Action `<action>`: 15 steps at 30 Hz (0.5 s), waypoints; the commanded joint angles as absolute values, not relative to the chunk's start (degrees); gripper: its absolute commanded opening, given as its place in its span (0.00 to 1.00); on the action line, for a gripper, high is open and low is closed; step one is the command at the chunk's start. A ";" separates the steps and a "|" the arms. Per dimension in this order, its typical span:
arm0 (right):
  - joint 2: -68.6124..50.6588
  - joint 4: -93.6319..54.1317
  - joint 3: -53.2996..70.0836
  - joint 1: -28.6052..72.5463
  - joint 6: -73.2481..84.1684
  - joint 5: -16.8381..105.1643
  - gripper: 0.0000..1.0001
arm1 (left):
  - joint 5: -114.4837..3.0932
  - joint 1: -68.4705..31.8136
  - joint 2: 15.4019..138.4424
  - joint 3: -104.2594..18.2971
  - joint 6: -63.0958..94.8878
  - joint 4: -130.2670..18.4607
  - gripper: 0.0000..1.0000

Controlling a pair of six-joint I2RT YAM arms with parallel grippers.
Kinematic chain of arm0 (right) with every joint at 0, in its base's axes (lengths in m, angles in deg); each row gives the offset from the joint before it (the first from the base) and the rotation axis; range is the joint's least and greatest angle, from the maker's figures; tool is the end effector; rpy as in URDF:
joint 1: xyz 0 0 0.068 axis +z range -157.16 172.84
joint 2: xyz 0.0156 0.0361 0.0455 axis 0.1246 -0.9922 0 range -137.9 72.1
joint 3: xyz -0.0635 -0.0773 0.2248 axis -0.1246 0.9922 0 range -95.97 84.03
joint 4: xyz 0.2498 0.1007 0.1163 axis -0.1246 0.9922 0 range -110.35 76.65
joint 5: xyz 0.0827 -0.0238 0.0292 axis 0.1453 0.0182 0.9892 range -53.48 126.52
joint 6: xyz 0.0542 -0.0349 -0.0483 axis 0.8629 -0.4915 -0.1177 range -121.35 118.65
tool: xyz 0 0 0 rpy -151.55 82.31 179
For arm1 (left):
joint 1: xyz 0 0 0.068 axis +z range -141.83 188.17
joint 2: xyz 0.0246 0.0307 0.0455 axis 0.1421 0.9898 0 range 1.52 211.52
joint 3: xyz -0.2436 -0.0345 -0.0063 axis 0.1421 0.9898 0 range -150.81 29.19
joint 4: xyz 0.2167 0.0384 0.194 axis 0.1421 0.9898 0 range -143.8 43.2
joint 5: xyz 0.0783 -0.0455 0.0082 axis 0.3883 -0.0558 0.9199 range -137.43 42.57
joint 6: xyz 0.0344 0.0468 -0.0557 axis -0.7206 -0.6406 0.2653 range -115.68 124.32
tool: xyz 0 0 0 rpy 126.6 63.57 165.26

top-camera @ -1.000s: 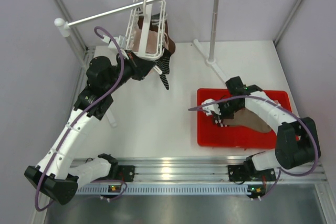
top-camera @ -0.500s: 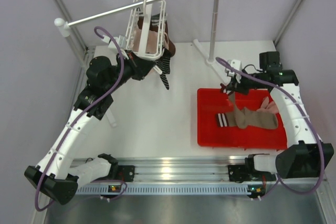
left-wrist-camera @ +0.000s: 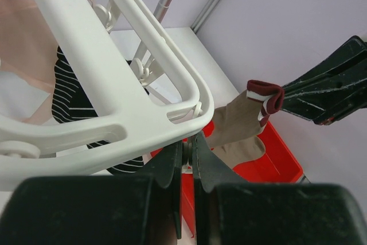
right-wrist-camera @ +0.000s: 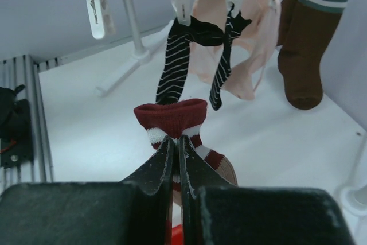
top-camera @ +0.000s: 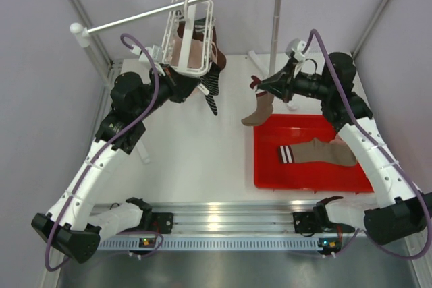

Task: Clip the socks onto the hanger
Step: Pick up the sock from the bin, then clamp the sock onto the hanger.

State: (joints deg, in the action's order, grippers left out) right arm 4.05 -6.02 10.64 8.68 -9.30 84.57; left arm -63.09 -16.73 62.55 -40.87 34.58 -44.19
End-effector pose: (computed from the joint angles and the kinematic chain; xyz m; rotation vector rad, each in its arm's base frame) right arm 0.2963 0.1379 0.3994 -0.9429 1.4669 0.8205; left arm 0.2755 -0.1486 0.4218 0.1473 1.6594 -0.9577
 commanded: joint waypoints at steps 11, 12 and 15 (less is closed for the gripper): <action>-3.92 -26.23 12.75 26.41 13.23 75.02 0.00 | -67.73 -16.79 62.77 -39.89 37.36 -49.40 0.00; -4.36 -27.10 12.75 27.03 13.93 74.84 0.00 | -68.08 -16.79 62.78 -39.89 37.71 -50.01 0.00; -6.29 -29.30 12.48 28.35 15.69 74.40 0.00 | -69.32 -16.79 62.78 -39.89 38.42 -50.72 0.00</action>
